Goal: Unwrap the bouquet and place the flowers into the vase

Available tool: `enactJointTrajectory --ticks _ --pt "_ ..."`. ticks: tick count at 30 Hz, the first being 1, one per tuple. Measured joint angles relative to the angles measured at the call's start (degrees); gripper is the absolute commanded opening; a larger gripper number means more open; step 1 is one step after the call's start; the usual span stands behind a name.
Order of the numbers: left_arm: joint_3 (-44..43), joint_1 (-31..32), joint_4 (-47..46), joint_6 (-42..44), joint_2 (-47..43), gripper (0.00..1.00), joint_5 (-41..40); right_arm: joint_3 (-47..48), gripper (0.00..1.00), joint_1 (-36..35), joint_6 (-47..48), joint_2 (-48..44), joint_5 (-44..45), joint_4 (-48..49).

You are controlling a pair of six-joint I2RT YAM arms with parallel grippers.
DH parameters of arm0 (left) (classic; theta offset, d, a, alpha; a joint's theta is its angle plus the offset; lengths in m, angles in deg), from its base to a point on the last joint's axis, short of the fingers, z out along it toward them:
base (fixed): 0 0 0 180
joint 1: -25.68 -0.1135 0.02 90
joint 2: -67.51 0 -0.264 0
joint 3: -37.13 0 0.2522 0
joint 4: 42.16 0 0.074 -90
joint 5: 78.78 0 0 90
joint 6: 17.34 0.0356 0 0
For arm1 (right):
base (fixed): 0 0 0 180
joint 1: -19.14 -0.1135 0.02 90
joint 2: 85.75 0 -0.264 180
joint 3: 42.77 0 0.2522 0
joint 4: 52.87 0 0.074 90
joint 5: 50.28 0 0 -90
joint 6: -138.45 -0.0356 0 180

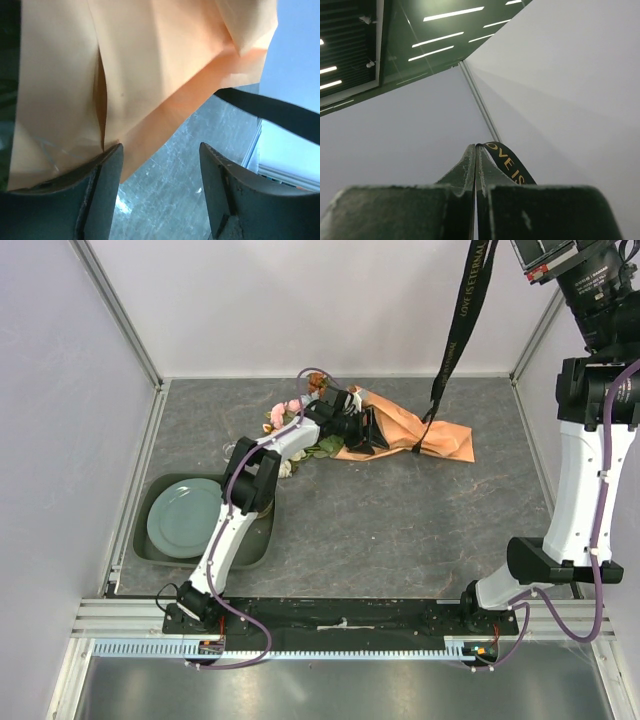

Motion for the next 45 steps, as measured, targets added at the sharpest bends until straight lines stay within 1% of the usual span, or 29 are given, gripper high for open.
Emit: enactJointTrajectory --ticks 4,8,11,13,16,19,21,25,29,32,35,39,40,42,43,45 --pt "0.9 0.1 1.2 0.0 -2.9 0.74 0.8 -0.2 0.0 0.0 -3.1 0.6 -1.4 0.1" --pt "3.6 0.1 2.1 0.4 -9.0 0.77 1.4 -4.2 0.0 0.0 -7.4 0.0 -5.0 3.0" --pt "6.5 0.1 2.1 1.1 -15.7 0.81 2.3 -8.9 0.0 0.0 -9.7 -1.1 -7.4 4.5" --pt "9.1 0.1 0.8 1.2 -20.9 0.81 3.3 -11.1 0.0 0.0 -10.8 -1.8 -8.0 4.6" --pt "14.6 0.2 -3.8 1.0 -28.5 0.81 5.9 -11.2 0.0 0.0 -12.3 -2.0 -8.2 5.1" --pt "19.4 0.8 -9.5 -0.1 -34.1 0.8 8.1 -9.0 0.0 0.0 -16.0 -1.9 -8.6 7.6" --pt "21.2 1.8 -12.4 -0.4 -35.8 0.8 9.0 -6.1 0.0 0.0 -20.1 -1.3 -8.7 11.0" --pt "23.3 5.7 -16.5 -0.5 -36.2 0.8 10.4 0.9 0.0 0.0 -25.9 -0.1 -8.1 17.1" --pt "27.7 10.4 -20.9 -0.3 -37.1 0.81 10.9 2.8 0.0 0.0 -28.0 -1.1 -6.9 20.0" --pt "33.1 13.2 -22.7 1.1 -39.8 0.81 8.9 1.2 0.0 -0.1 -28.7 -2.4 -6.4 21.1" --pt "36.6 15.2 -23.2 4.5 -43.0 0.77 2.9 -1.9 0.0 -0.1 -28.9 -3.4 -6.4 21.6" --pt "37.0 16.5 -24.6 9.7 -45.2 0.77 -4.5 -4.8 0.0 -0.1 -28.8 -3.2 -6.4 21.3" --pt "37.0 16.7 -25.0 10.6 -45.4 0.75 -5.6 -5.0 0.0 -0.1 -28.8 -3.0 -6.4 21.0" --pt "36.8 17.1 -25.7 12.5 -45.4 0.72 -6.7 -5.4 0.0 -0.1 -28.7 -2.8 -6.4 20.9" --pt "36.7 17.3 -25.8 13.2 -45.3 0.68 -6.7 -5.4 0.0 -0.1 -28.7 -2.8 -6.4 20.9" --pt "36.3 17.8 -26.2 13.7 -44.8 0.66 -6.1 -5.7 0.0 -0.1 -28.7 -2.8 -6.5 21.1"
